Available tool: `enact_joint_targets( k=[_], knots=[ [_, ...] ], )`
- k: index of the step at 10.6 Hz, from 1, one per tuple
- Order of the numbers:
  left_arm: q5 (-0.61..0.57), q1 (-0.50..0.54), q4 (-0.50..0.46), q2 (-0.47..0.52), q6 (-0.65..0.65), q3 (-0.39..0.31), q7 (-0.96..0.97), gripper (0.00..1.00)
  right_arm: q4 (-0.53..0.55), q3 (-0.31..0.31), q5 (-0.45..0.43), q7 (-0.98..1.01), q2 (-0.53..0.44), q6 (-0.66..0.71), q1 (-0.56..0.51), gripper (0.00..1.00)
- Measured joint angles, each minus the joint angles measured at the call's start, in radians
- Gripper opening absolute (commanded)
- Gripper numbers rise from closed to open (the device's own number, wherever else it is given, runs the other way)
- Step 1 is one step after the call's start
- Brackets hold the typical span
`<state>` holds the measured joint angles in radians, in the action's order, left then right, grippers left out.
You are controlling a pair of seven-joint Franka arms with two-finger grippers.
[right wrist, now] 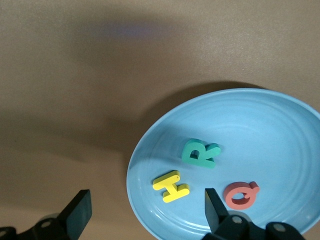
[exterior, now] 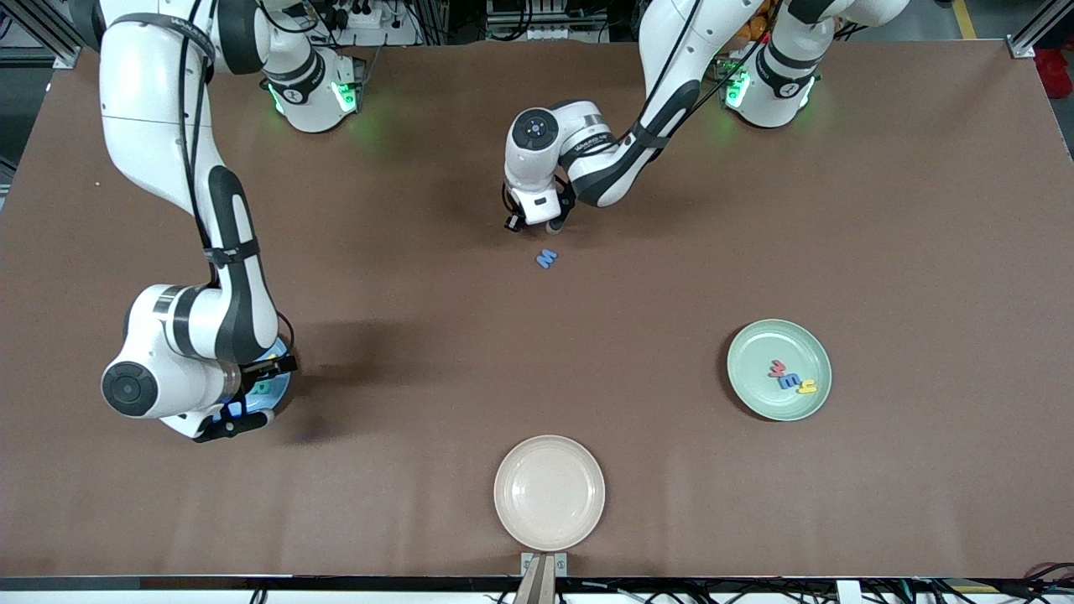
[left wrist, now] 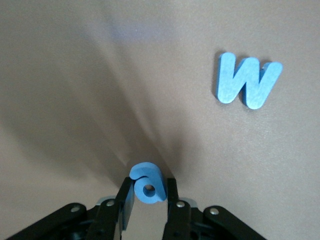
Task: Sort uppercase to blue plate, lowercase to green plate
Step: 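Lower the left gripper and grasp the blue a letter, then carry the a to the green plate while the right gripper reaches the W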
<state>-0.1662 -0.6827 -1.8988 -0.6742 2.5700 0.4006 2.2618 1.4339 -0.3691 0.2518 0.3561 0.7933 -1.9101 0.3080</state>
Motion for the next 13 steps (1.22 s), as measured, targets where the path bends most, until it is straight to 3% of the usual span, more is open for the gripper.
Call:
enact_joint_targets(
  k=[4,6,8,10,13],
  knots=[
    [-0.053,0.000,0.014,-0.001,0.000,0.000,-0.015,0.00,0.000,0.001,0.000,0.000,0.000,0.000,0.000,1.00],
    [-0.054,0.016,0.077,0.001,-0.034,-0.004,-0.064,0.00,0.000,0.001,0.000,0.000,0.000,0.000,0.000,1.00],
    [-0.054,0.047,0.189,0.005,-0.152,-0.005,-0.144,0.00,0.000,0.003,0.000,0.000,0.000,0.002,0.001,1.00],
    [-0.052,0.105,0.287,0.020,-0.264,-0.006,-0.255,0.00,0.001,0.014,0.002,-0.014,0.000,0.018,0.026,1.00],
    [-0.036,0.261,0.329,0.042,-0.358,-0.003,-0.537,0.00,-0.002,0.015,0.002,-0.104,-0.004,0.055,0.142,1.00]
  ],
)
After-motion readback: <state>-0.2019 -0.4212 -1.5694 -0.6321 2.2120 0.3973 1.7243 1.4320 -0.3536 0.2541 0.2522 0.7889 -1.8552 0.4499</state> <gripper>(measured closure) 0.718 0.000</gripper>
